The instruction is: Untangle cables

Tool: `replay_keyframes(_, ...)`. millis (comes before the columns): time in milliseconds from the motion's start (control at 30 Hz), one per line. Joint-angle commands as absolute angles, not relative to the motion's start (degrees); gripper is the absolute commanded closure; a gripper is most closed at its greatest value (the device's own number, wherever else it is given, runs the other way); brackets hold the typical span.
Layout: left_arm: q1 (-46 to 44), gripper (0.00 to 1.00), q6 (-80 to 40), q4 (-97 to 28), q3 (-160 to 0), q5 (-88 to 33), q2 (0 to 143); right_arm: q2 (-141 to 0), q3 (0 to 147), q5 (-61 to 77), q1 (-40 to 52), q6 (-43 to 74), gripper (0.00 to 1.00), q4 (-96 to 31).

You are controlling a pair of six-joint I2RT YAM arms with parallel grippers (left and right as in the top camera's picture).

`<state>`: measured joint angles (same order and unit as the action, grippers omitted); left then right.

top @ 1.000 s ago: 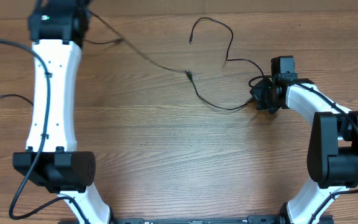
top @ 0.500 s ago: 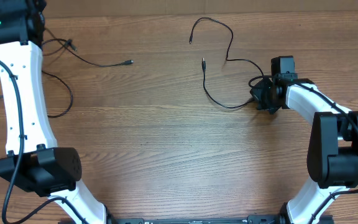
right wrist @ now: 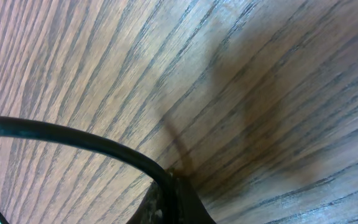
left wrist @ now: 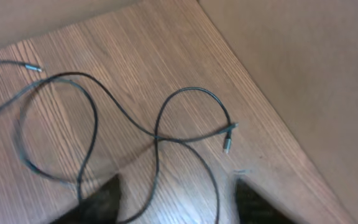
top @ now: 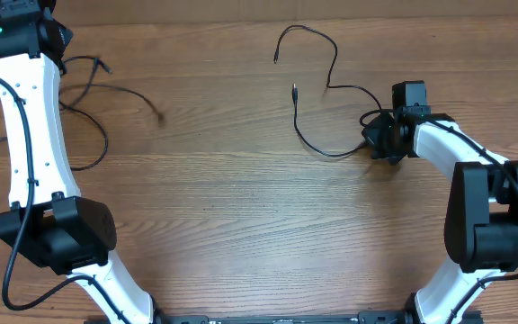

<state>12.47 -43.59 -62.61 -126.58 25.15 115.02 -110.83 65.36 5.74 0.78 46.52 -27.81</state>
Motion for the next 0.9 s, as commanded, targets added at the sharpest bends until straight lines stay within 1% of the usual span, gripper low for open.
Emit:
replay_keyframes(0, 12.5, 0.17, -44.4, -62.7, -127.3, 26.1, 115.0, -114.0, 63.0, 2.7, 0.0, 46.9, 0.96, -28.9)
replay_keyframes(67, 12.4, 0.14, -44.4, -62.6, -127.3, 26.1, 115.0, -114.0, 63.0, 2.7, 0.0, 46.9, 0.96, -28.9)
replay_keyframes(267, 12.3, 0.14, -41.5, -63.4, -127.2, 24.7, 115.0, -114.0, 63.0, 2.7, 0.0, 46.9, 0.96, -28.9)
replay_keyframes(400, 12.3, 0.08, -36.9, -64.6, -127.2, 16.1, 115.0, -114.0, 63.0, 3.4, 0.0, 46.9, 0.96, -29.1)
replay_keyframes(500, 12.1, 0.08, -34.2, -64.7, -126.8, 8.4, 115.0, -114.0, 63.0, 5.3, 0.0, 46.9, 0.96, -29.3)
replay_keyframes(600, 11.3, 0.07, -34.2, -64.2, -125.8, 3.7, 115.0, -114.0, 63.0, 6.3, 0.0, 46.9, 0.96, -30.0)
replay_keyframes(700, 9.9, 0.06, -34.2, -64.1, -125.3, 0.8, 115.1, -114.0, 63.0, 6.4, 0.0, 46.9, 0.96, -30.6)
replay_keyframes(867, 6.9, 0.05, -31.6, -64.1, -125.2, 0.0, 115.1, -114.0, 63.0, 9.6, 0.0, 46.9, 0.96, -32.3)
